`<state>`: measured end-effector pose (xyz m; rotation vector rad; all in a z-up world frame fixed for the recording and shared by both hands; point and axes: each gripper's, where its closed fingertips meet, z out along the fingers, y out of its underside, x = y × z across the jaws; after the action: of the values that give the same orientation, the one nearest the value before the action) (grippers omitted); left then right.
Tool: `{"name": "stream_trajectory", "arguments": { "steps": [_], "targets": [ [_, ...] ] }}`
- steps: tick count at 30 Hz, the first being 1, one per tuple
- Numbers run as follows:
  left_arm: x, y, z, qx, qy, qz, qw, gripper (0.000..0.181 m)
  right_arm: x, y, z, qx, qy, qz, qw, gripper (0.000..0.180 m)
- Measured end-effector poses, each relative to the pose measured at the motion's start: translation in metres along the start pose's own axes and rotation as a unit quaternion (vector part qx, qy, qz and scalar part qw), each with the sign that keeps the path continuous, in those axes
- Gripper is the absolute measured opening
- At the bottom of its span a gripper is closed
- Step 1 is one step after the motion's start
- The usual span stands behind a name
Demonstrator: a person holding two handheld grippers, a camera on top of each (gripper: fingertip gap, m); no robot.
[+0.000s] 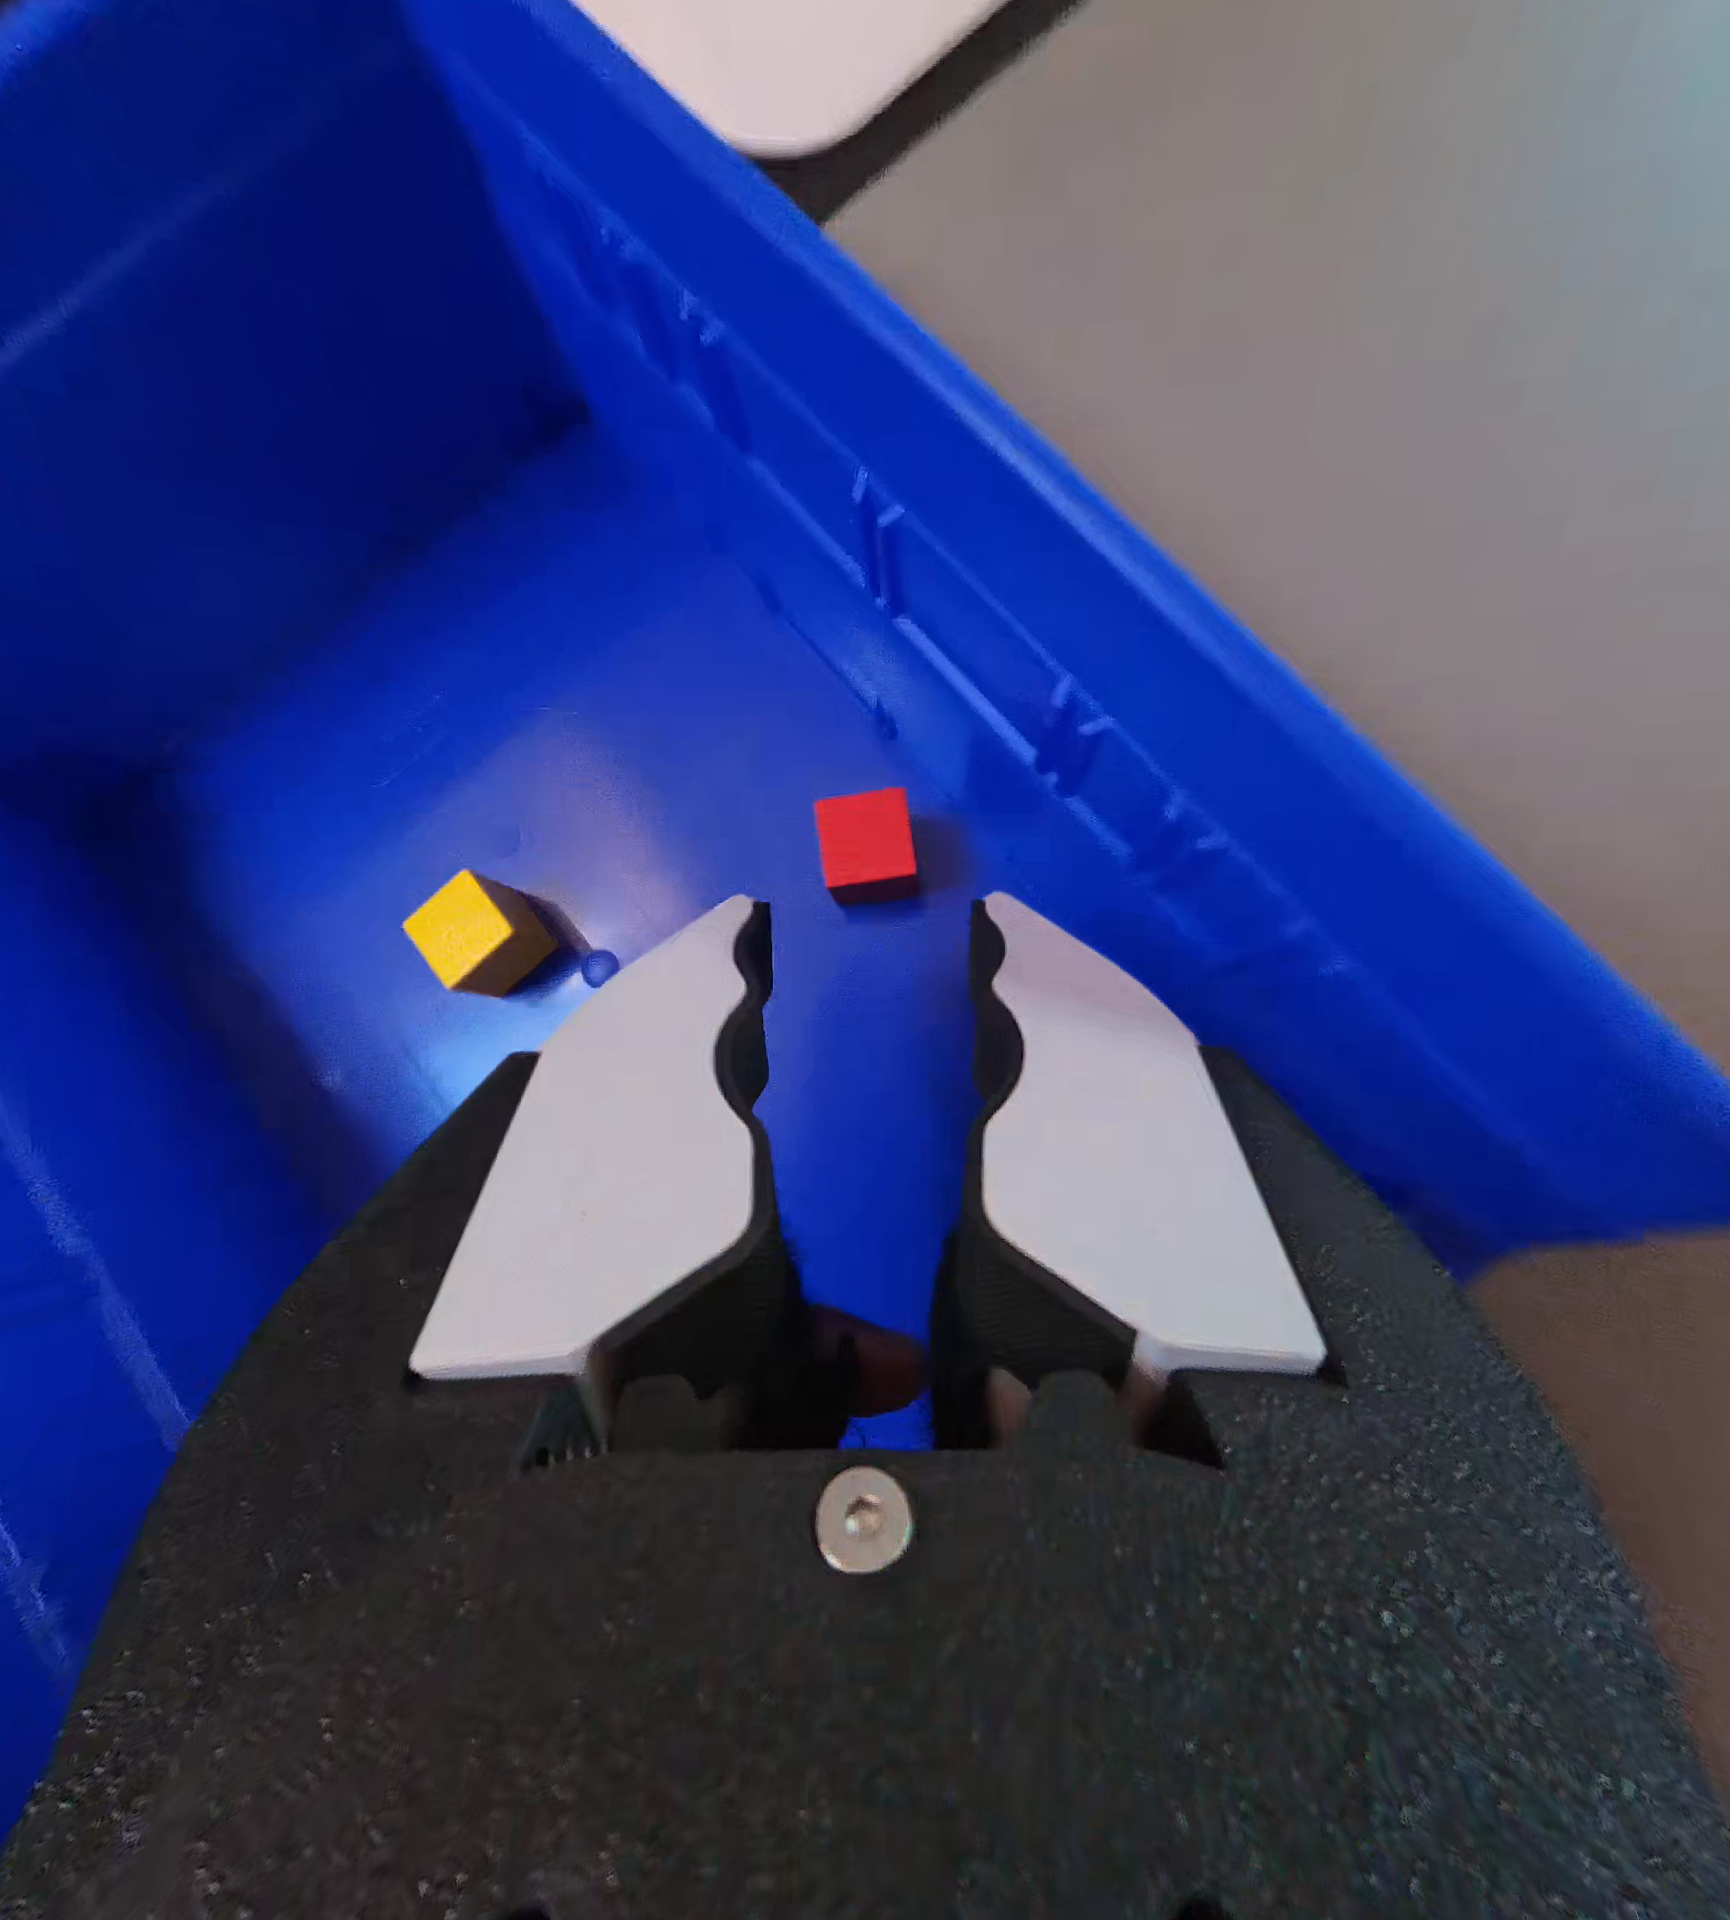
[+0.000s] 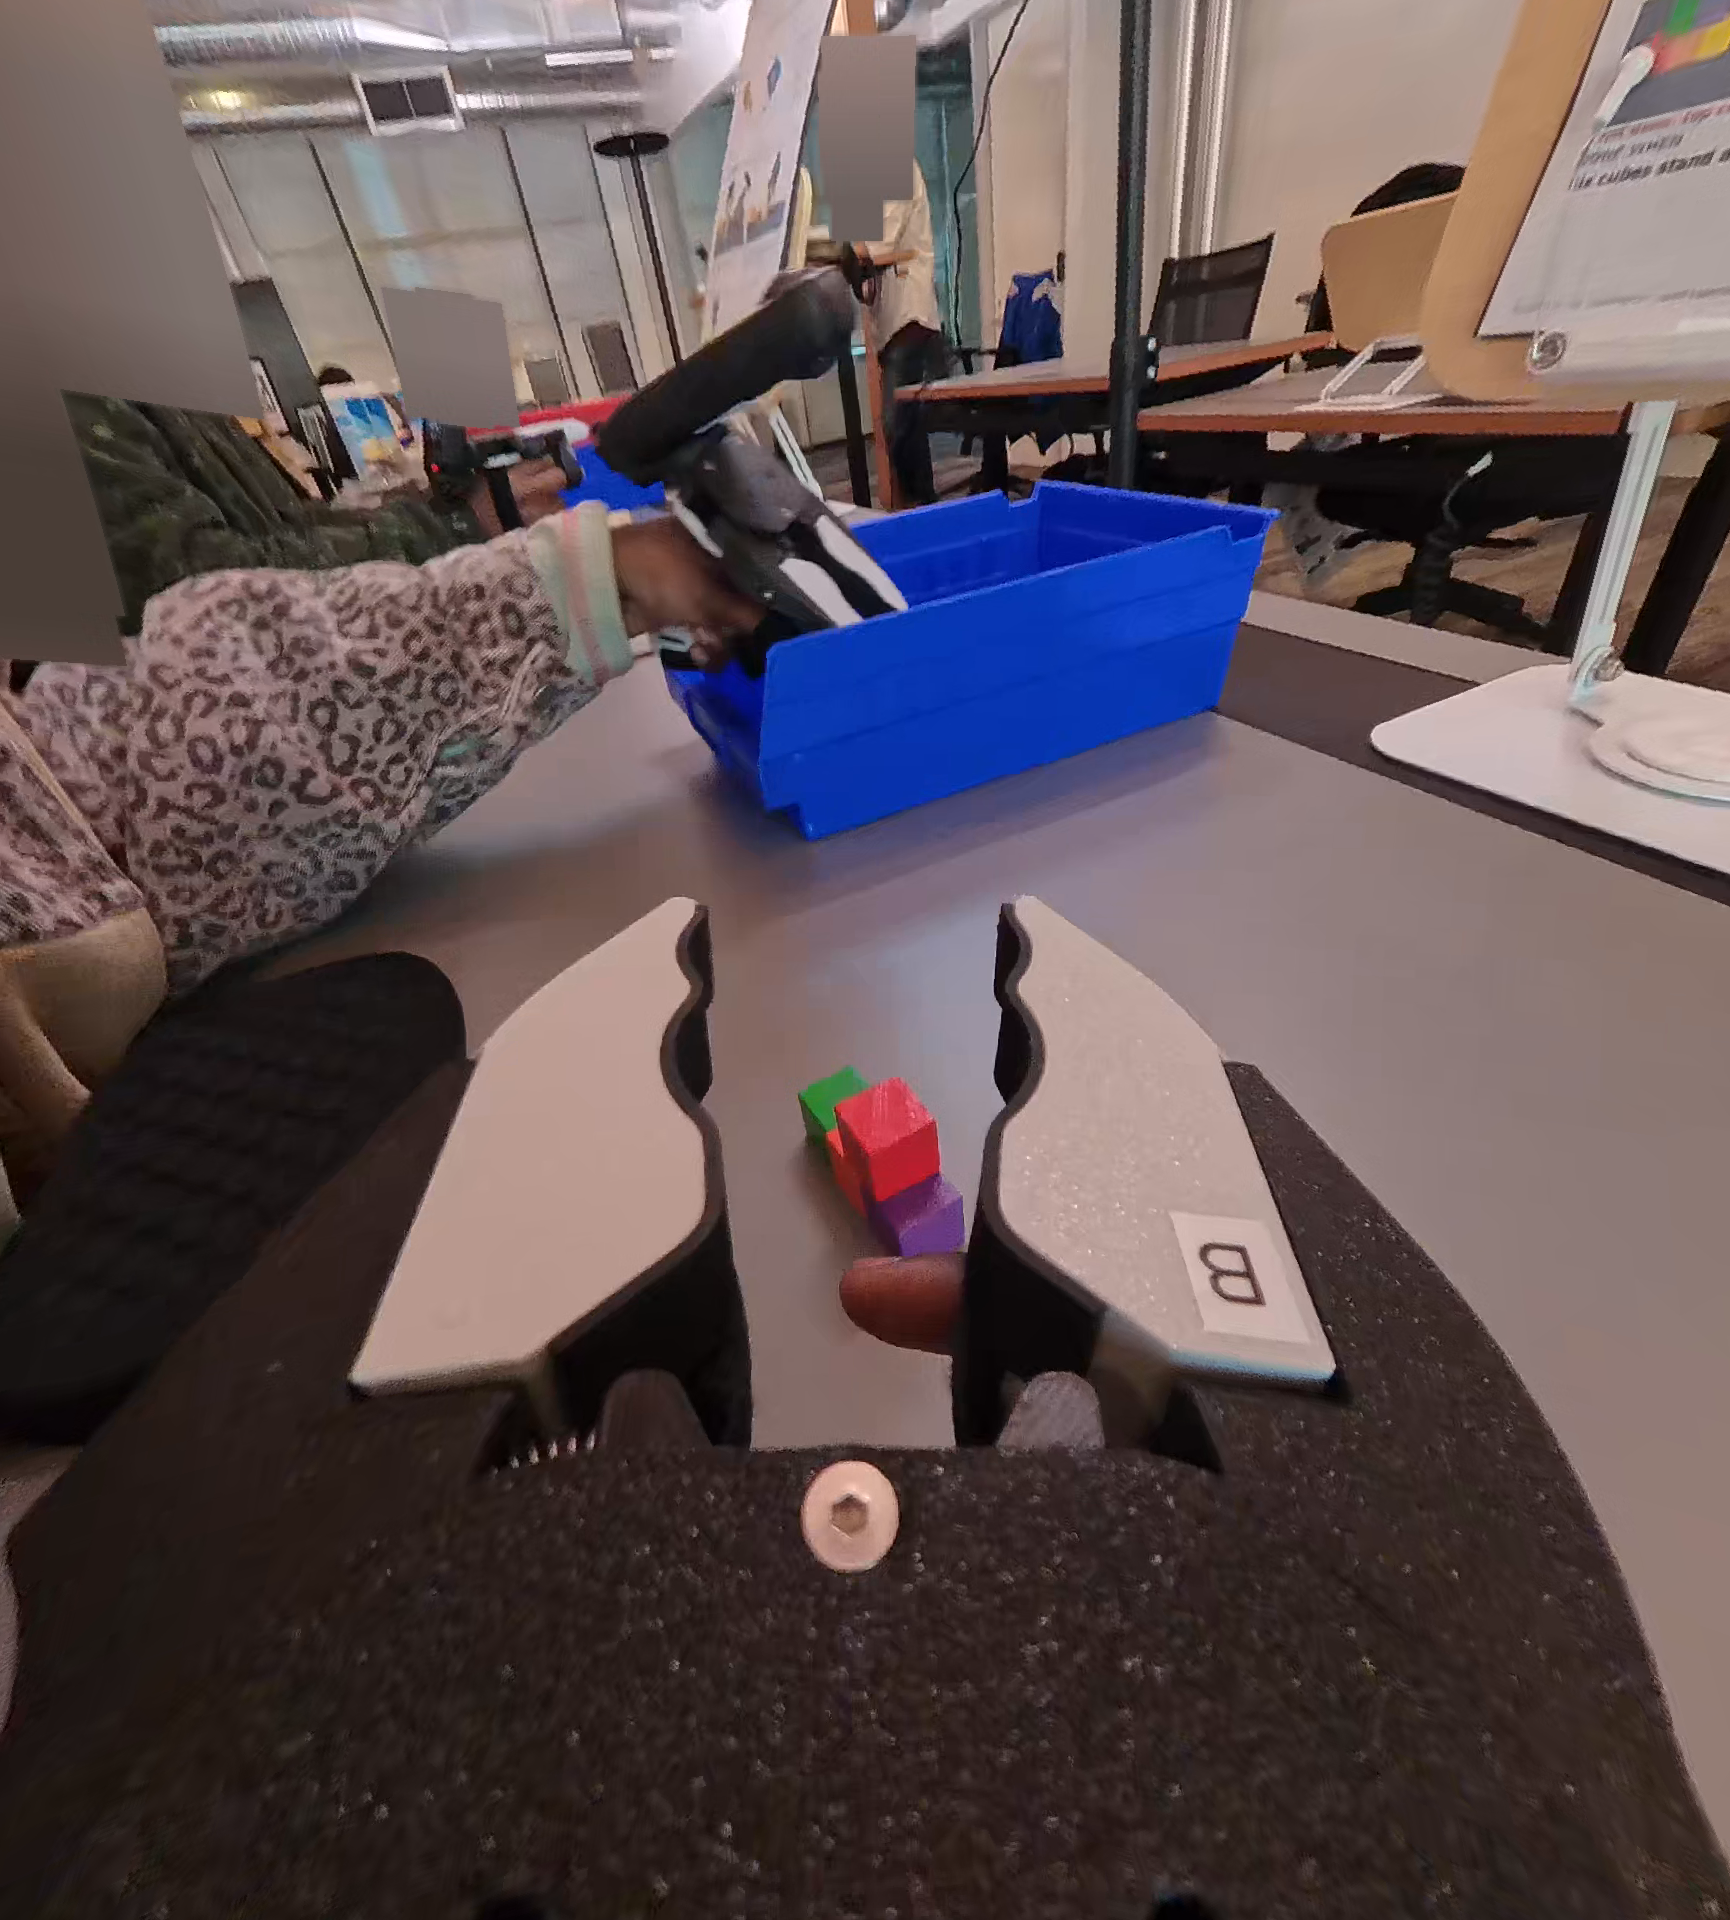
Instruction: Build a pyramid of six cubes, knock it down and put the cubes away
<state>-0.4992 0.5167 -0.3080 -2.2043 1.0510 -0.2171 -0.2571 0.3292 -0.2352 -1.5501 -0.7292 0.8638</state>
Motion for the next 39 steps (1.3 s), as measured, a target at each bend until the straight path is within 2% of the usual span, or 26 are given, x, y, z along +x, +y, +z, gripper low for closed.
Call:
{"name": "stream_trajectory", "arguments": {
  "steps": [1,4,5,6,7,9,11,13,15,18,21,23,31,34,36,39],
  "targets": [
    [-0.002,0.003,0.010,-0.021,-0.002,0.011,1.000,0.036,-0.001,0.002,0.000,-0.006,0.002,-0.008,1.000,0.052],
    [-0.003,0.010,0.035,-0.058,0.013,0.010,0.998,0.037,-0.002,0.002,0.000,-0.003,-0.001,-0.013,1.000,0.052],
    [-0.004,0.012,0.041,-0.064,0.015,0.007,0.998,0.034,-0.002,0.001,0.000,-0.001,-0.003,-0.009,1.000,0.052],
    [-0.004,0.012,0.044,-0.065,0.020,0.007,0.998,0.022,-0.002,0.000,-0.001,0.001,-0.005,-0.005,1.000,0.052],
    [-0.004,0.008,0.042,-0.052,0.019,0.003,0.998,0.022,-0.001,0.000,-0.001,0.002,-0.005,-0.004,1.000,0.052],
    [-0.006,-0.003,0.024,-0.006,0.007,-0.015,1.000,0.022,0.000,0.001,-0.002,0.001,-0.004,-0.005,1.000,0.052],
    [0.002,-0.030,-0.014,0.113,0.023,-0.046,0.992,0.022,-0.003,-0.001,-0.001,0.008,-0.013,0.005,1.000,0.050],
    [0.034,-0.063,-0.074,0.277,0.100,-0.046,0.954,0.021,-0.010,-0.009,0.001,0.030,-0.042,0.030,0.998,0.045],
    [0.080,-0.081,-0.133,0.400,0.187,-0.037,0.896,0.021,-0.019,-0.024,0.005,0.058,-0.076,0.062,0.994,0.035],
    [0.156,-0.084,-0.174,0.472,0.298,-0.034,0.829,0.021,-0.044,-0.046,0.016,0.078,-0.130,0.074,0.986,0.029],
    [0.213,-0.078,-0.178,0.478,0.366,-0.042,0.797,0.021,-0.074,-0.062,0.032,0.069,-0.179,0.055,0.980,0.033],
    [0.234,-0.074,-0.172,0.467,0.383,-0.040,0.796,0.021,-0.090,-0.064,0.040,0.047,-0.209,0.044,0.976,0.035],
    [0.263,-0.061,-0.146,0.401,0.375,0.010,0.836,0.021,-0.105,-0.047,0.050,-0.057,-0.232,-0.014,0.971,0.034],
    [0.268,-0.060,-0.143,0.393,0.380,0.016,0.837,0.021,-0.105,-0.042,0.051,-0.078,-0.233,-0.031,0.969,0.031],
    [0.271,-0.060,-0.142,0.390,0.385,0.016,0.836,0.021,-0.105,-0.039,0.050,-0.084,-0.232,-0.038,0.968,0.022],
    [0.274,-0.060,-0.139,0.384,0.387,0.017,0.838,0.021,-0.104,-0.036,0.048,-0.089,-0.232,-0.048,0.967,0.021]
  ]
}}
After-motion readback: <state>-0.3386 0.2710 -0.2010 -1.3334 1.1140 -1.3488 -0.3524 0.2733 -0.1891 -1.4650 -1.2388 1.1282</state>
